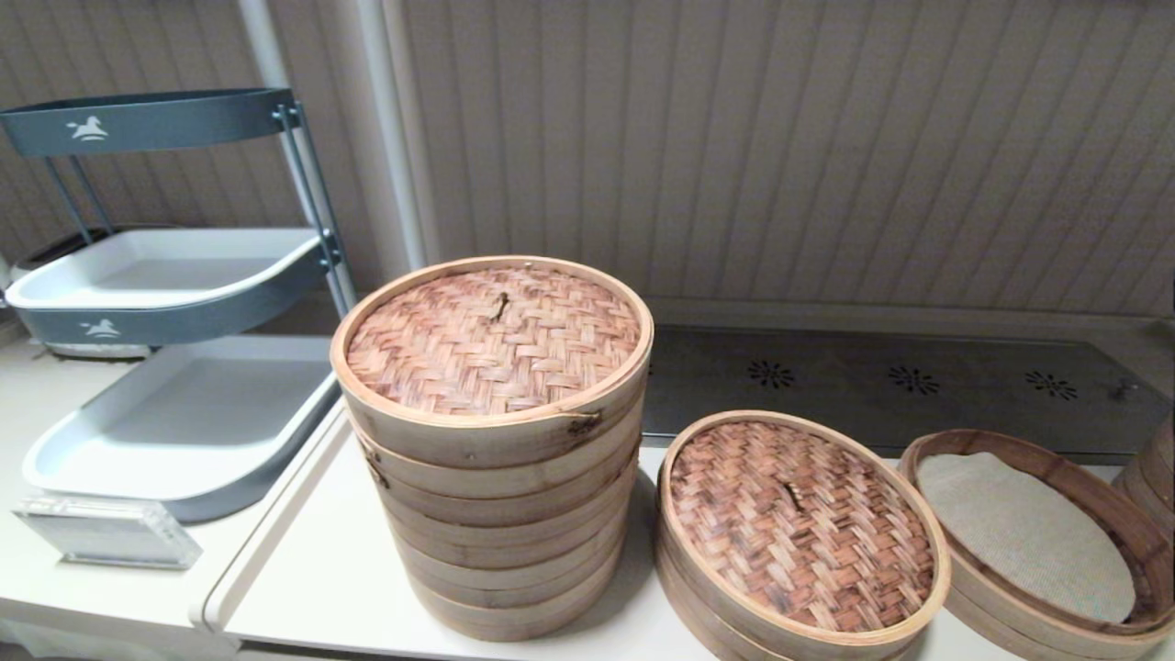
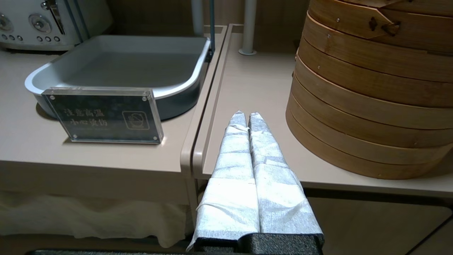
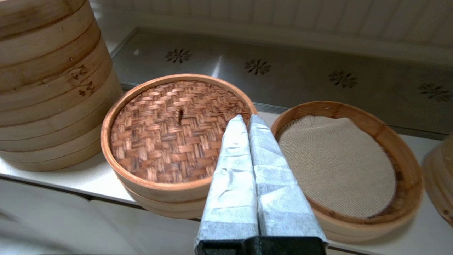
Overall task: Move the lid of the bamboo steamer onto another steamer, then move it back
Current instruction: Pick up the steamer
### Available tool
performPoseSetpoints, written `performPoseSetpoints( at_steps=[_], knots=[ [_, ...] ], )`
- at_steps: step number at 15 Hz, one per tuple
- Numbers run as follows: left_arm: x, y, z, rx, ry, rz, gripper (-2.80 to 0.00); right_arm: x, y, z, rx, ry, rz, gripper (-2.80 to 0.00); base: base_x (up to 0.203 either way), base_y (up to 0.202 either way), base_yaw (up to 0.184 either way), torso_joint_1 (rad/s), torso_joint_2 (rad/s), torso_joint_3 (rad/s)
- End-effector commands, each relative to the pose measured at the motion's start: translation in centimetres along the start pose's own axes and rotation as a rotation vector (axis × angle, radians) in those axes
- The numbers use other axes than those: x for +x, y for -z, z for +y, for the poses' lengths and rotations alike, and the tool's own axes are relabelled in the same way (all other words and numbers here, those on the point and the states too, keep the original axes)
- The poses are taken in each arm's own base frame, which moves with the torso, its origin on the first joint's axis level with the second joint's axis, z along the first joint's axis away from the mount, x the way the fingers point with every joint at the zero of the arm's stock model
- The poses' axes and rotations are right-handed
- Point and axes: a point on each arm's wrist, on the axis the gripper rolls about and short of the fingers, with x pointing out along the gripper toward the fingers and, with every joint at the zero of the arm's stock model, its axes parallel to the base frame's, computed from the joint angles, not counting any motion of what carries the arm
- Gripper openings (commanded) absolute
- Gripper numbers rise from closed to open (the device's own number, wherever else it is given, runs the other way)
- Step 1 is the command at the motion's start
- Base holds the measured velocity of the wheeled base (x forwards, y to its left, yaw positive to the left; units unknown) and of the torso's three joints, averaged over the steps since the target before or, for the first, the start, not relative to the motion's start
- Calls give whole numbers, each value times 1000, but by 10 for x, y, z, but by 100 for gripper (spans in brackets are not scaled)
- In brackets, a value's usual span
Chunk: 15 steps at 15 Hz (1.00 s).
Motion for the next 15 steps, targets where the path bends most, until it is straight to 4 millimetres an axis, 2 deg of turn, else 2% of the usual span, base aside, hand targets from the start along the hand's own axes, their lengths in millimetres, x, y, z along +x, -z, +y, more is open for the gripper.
performPoseSetpoints(
  at_steps=[1,4,6,8,12,15],
  knots=[
    [1,7,0,0,0,22,-280,60,-30,-6,25,-30,174,-280,0,0,0,0,0,0],
    [1,7,0,0,-1,22,-280,106,-57,-2,36,-116,229,-280,0,0,0,0,0,0],
    [1,7,0,0,-2,22,-280,129,-62,9,38,-186,290,-280,0,0,0,0,0,0],
    [1,7,0,0,0,22,-280,154,-56,22,35,-203,391,-280,0,0,0,0,0,0],
    [1,7,0,0,0,21,-280,179,-35,61,-61,-167,518,-280,0,0,0,0,0,0],
    [1,7,0,0,-1,22,-280,195,-16,69,-90,-140,600,-280,0,0,0,0,0,0]
  ],
)
